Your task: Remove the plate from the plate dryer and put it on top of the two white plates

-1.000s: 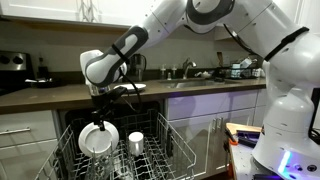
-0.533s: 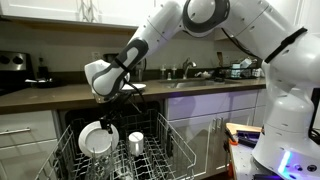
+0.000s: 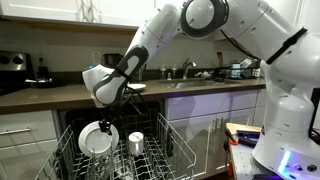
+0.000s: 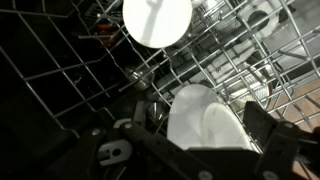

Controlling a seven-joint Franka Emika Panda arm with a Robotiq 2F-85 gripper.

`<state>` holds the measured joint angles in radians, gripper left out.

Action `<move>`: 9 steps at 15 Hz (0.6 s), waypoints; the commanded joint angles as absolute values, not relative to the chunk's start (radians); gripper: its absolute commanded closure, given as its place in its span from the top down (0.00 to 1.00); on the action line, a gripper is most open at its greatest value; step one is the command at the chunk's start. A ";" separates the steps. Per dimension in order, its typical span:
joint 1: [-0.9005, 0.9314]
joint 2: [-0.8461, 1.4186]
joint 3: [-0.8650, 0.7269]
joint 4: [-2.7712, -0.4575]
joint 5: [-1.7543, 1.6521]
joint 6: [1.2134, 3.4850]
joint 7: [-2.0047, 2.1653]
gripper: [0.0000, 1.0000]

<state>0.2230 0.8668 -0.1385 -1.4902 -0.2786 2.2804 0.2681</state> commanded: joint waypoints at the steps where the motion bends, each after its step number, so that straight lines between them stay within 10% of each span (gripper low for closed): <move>1: 0.248 0.878 -0.163 -1.487 -0.323 2.337 0.319 1.00; 9: 0.219 0.873 -0.141 -1.541 -0.294 2.556 0.258 1.00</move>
